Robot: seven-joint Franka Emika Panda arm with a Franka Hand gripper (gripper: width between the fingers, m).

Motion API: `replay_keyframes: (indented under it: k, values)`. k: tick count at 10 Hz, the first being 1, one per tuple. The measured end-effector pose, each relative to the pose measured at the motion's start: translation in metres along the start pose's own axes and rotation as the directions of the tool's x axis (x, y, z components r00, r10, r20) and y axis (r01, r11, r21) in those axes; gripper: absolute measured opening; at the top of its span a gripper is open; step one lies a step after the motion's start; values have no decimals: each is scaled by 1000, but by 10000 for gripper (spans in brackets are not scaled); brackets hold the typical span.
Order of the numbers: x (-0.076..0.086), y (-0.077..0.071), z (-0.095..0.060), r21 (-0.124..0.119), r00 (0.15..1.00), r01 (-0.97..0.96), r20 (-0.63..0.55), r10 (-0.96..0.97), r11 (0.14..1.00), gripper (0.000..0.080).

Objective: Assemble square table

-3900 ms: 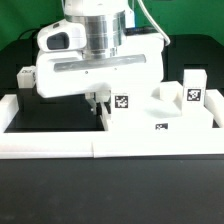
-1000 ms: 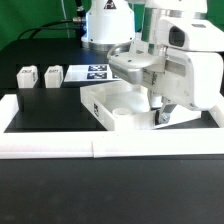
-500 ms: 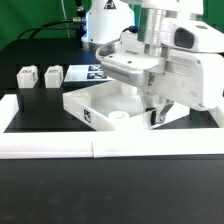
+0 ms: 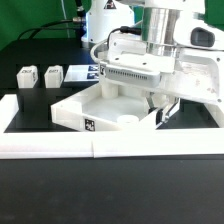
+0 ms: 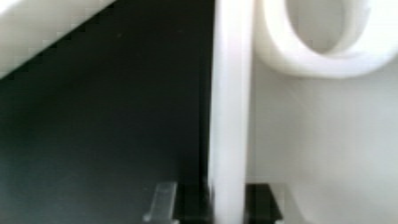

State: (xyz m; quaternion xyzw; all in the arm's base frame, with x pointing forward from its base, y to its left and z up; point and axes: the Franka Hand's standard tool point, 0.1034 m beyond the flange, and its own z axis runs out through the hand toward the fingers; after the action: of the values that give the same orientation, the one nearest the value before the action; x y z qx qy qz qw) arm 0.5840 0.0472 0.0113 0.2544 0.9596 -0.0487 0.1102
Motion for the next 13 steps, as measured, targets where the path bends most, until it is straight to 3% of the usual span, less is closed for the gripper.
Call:
replay_keyframes:
  k: [3,5,9,11,13]
  values:
    - [16,16,-4,-4,963,270,-1,-270,963,66]
    - [12,2,-3,-16,914,406,-11,-406,914,66]
    - [12,-1,-2,-6,824,566,2,-566,824,63]
    - [20,16,-5,-5,845,534,-11,-534,845,64]
    - [27,33,-10,17,860,511,-36,-510,860,64]
